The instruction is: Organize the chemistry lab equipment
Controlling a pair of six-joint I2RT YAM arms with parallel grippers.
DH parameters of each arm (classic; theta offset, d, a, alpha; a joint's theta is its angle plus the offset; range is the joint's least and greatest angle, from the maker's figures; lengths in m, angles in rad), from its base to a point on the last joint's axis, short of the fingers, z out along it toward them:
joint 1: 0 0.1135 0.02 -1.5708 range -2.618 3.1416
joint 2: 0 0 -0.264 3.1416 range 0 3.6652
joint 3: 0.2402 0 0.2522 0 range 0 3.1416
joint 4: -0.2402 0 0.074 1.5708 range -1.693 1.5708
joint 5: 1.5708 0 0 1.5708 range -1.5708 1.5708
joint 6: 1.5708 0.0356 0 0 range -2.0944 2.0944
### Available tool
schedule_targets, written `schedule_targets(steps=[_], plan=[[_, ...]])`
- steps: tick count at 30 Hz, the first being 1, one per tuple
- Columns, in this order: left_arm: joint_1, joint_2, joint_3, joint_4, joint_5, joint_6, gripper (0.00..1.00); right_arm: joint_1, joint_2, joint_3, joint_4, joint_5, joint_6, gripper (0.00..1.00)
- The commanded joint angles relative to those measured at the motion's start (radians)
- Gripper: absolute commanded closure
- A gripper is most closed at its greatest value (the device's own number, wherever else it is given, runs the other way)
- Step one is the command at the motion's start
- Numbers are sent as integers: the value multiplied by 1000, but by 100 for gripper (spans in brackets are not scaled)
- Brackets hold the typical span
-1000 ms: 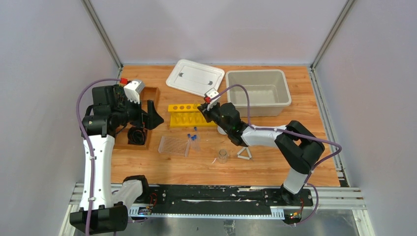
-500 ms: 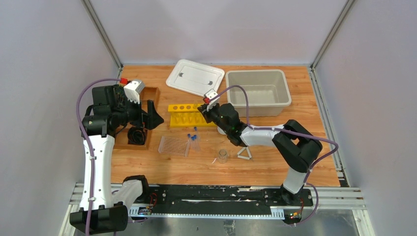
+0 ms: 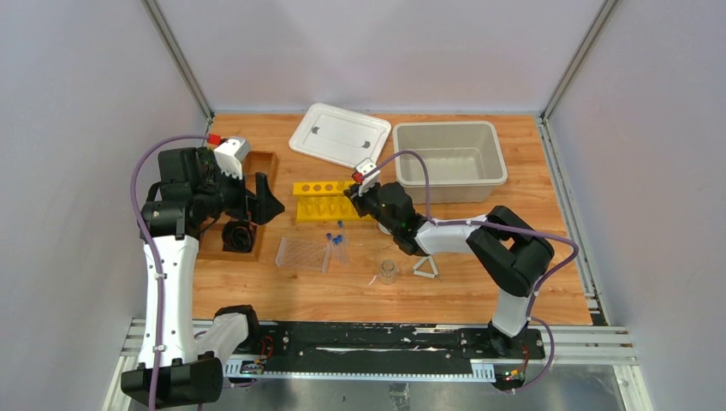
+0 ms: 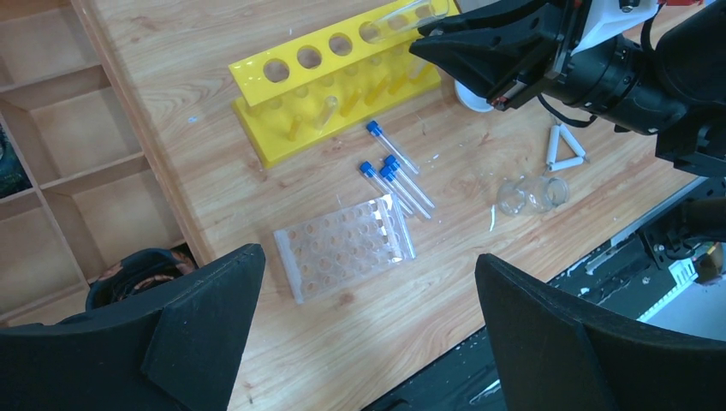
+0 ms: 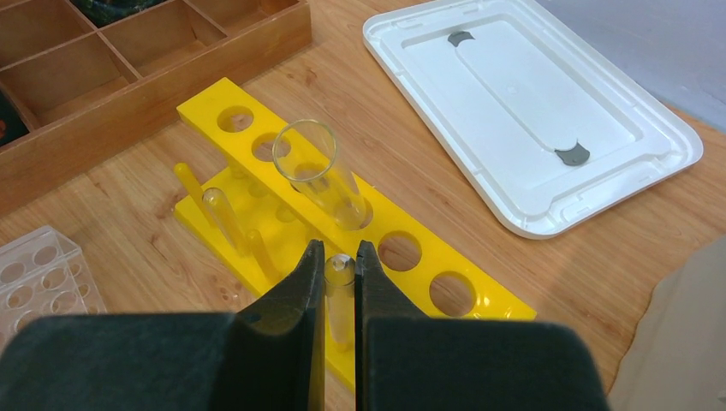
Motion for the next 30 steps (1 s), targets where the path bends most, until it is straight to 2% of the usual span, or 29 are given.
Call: schedule_targets(steps=[1, 12, 17, 21, 25, 30], plan=[[4, -6, 34, 10, -6, -1, 0, 2, 19, 11, 33, 36, 13, 100], [4, -1, 45, 10, -8, -1, 0, -4, 25, 7, 28, 42, 43, 100], [4, -2, 45, 10, -6, 1, 0, -5, -15, 19, -32, 19, 82, 74], [4, -6, 46, 10, -6, -4, 0, -4, -65, 16, -78, 32, 114, 60], [4, -14, 44, 10, -4, -5, 0, 4, -131, 10, -134, 58, 136, 53], [4, -18, 47, 5, -8, -7, 0, 44, -209, 37, -272, 99, 131, 50]])
